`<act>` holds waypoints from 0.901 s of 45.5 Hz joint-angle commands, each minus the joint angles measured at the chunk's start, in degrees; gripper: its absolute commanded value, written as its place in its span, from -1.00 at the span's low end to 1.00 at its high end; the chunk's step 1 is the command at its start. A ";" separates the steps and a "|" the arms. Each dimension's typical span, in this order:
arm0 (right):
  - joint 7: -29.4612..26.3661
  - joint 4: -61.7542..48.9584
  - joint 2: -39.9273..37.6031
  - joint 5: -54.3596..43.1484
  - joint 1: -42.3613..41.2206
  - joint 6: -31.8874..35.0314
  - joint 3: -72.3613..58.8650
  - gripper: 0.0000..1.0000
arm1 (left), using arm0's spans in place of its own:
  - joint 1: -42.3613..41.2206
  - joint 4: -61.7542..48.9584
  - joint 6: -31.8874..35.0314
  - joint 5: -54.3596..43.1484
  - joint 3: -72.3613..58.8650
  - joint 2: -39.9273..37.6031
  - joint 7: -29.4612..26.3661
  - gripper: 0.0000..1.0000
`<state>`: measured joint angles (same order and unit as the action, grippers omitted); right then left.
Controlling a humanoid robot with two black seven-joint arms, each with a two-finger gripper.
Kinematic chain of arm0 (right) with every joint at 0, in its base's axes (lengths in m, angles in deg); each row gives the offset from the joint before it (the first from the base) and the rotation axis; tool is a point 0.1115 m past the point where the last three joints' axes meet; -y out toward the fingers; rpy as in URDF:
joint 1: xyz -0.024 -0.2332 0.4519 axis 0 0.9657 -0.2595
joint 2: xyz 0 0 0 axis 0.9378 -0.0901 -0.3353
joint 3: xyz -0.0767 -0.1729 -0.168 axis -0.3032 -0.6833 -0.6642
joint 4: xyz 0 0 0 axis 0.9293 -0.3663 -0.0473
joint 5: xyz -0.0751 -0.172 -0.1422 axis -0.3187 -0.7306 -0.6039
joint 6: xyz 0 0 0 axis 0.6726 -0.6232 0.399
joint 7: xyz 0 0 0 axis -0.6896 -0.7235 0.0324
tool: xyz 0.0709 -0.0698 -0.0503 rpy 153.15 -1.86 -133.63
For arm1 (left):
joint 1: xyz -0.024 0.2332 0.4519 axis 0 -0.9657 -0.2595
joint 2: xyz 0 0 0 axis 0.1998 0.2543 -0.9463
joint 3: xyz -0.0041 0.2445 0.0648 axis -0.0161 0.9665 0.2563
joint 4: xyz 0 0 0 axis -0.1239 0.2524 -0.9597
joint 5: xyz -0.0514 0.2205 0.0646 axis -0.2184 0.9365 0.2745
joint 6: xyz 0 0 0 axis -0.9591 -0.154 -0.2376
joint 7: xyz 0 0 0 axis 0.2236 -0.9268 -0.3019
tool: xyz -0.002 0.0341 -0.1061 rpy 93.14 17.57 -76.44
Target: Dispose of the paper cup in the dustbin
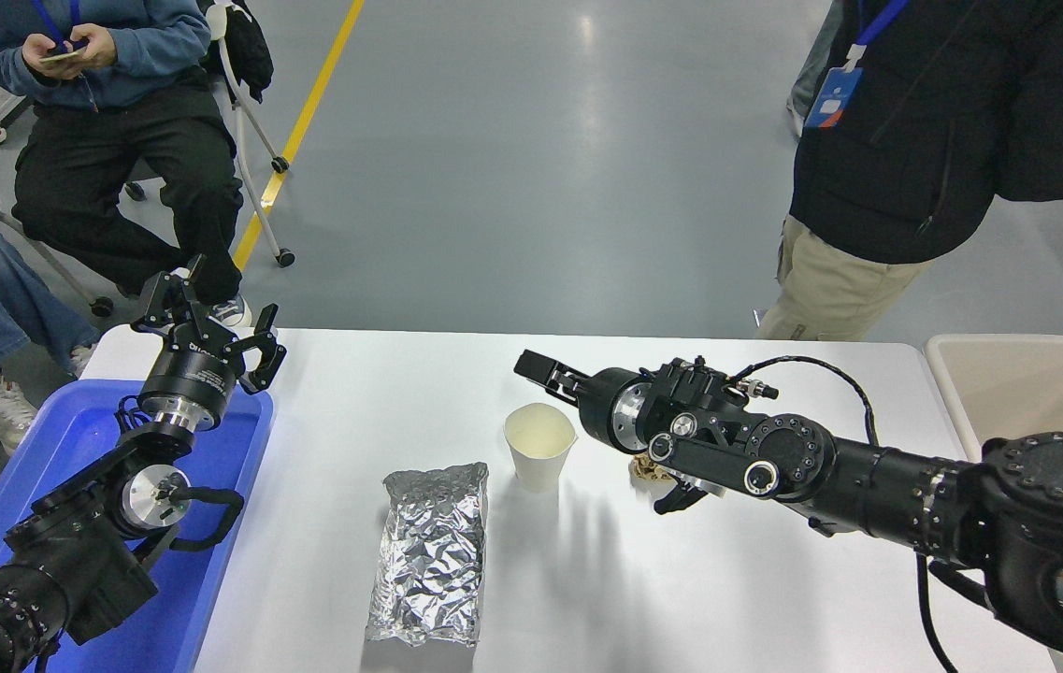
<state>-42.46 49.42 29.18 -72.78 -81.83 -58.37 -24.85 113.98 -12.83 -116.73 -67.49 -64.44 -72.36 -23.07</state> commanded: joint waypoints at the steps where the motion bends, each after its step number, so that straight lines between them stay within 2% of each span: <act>1: 0.03 -0.02 0.00 0.41 -0.63 0.43 6.13 0.98 | 0.00 0.00 -0.06 0.00 0.00 0.00 0.00 1.00; 11: 0.56 0.94 0.00 0.50 -0.28 0.43 14.48 0.98 | 0.00 0.00 0.03 0.00 0.00 0.00 0.00 1.00; 20: 0.47 0.85 0.00 0.41 0.51 -2.90 25.29 0.98 | 0.00 0.00 0.03 0.00 0.00 0.00 0.00 1.00; 30: 0.56 0.85 0.00 0.41 0.78 -3.44 28.28 0.98 | 0.00 0.00 0.03 0.00 0.00 0.00 0.00 1.00; 39: 1.35 1.38 -7.46 0.59 3.94 -2.91 34.96 0.98 | 0.00 0.00 0.03 0.00 0.00 0.00 0.00 1.00; 41: 3.27 1.38 -10.09 0.67 5.86 -2.82 37.32 0.98 | 0.00 0.00 0.03 0.00 0.00 0.00 0.00 1.00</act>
<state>-41.55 50.54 25.55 -72.28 -79.65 -61.17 4.81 113.98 -12.83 -116.69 -67.51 -64.44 -72.36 -23.07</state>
